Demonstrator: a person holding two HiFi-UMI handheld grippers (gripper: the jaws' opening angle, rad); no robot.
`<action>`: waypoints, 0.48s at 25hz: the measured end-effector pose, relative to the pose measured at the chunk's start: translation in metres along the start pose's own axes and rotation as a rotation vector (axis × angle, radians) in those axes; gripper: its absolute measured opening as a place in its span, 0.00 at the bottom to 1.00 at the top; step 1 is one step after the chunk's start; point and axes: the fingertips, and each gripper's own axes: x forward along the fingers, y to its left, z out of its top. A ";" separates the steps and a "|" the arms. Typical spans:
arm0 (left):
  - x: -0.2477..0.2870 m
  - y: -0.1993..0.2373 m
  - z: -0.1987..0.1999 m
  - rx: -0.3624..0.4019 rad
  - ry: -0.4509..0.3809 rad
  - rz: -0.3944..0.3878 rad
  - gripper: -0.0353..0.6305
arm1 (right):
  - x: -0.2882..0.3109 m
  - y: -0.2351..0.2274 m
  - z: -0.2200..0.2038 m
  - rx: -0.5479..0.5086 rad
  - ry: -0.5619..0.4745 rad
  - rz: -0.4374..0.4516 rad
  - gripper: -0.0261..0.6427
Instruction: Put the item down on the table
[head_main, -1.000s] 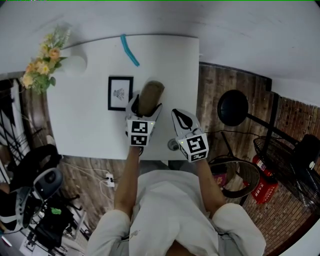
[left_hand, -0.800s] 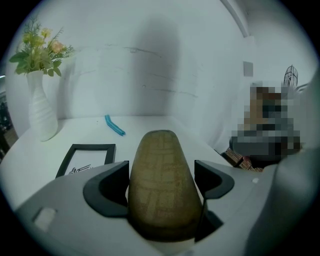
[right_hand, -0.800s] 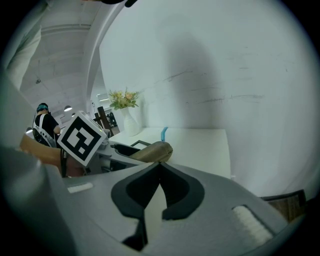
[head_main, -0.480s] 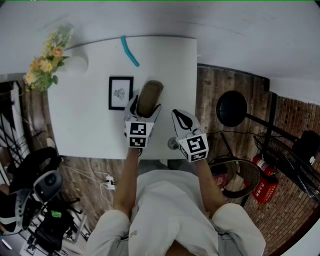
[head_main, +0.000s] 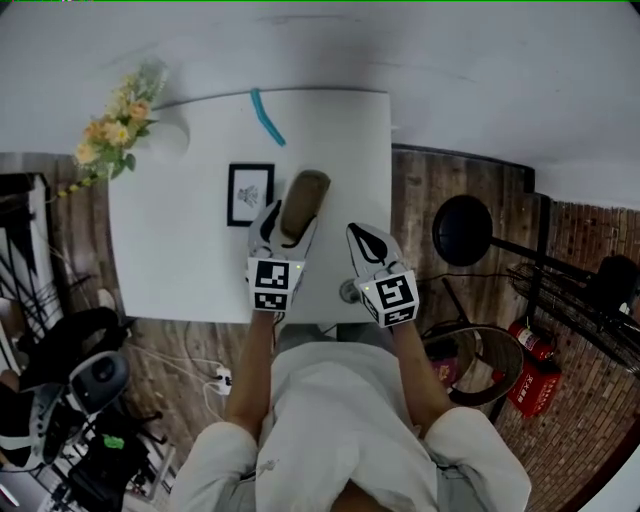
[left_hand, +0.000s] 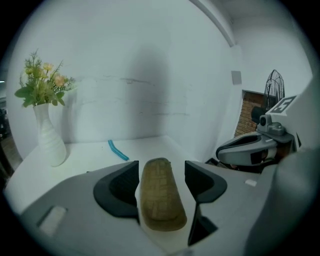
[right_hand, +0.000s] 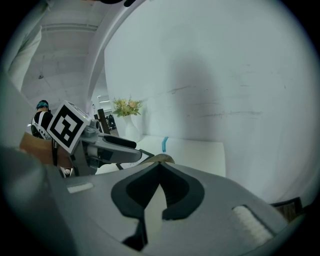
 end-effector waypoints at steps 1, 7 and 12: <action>-0.004 0.001 0.005 0.007 -0.015 -0.001 0.49 | -0.001 0.001 0.004 -0.004 -0.009 -0.003 0.04; -0.038 0.000 0.039 0.067 -0.136 0.014 0.21 | -0.018 0.005 0.033 -0.035 -0.072 -0.024 0.04; -0.062 -0.007 0.051 0.071 -0.195 -0.033 0.07 | -0.034 0.010 0.048 -0.061 -0.110 -0.046 0.04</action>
